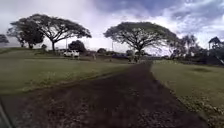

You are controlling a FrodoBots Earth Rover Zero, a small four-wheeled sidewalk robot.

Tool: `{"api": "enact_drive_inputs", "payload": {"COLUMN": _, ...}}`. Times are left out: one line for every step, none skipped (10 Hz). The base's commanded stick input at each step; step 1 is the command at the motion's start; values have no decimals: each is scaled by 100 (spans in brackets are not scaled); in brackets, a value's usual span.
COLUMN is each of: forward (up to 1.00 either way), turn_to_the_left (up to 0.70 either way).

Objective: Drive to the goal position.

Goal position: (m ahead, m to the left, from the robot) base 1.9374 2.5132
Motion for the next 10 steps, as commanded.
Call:
{"api": "enact_drive_inputs", "payload": {"forward": 50, "turn_to_the_left": -29}}
{"api": "enact_drive_inputs", "payload": {"forward": 50, "turn_to_the_left": -39}}
{"api": "enact_drive_inputs", "payload": {"forward": 50, "turn_to_the_left": -45}}
{"api": "enact_drive_inputs", "payload": {"forward": 50, "turn_to_the_left": -45}}
{"api": "enact_drive_inputs", "payload": {"forward": 50, "turn_to_the_left": -45}}
{"api": "enact_drive_inputs", "payload": {"forward": 50, "turn_to_the_left": -45}}
{"api": "enact_drive_inputs", "payload": {"forward": 50, "turn_to_the_left": -45}}
{"api": "enact_drive_inputs", "payload": {"forward": 50, "turn_to_the_left": -45}}
{"api": "enact_drive_inputs", "payload": {"forward": 50, "turn_to_the_left": -45}}
{"api": "enact_drive_inputs", "payload": {"forward": 50, "turn_to_the_left": -45}}
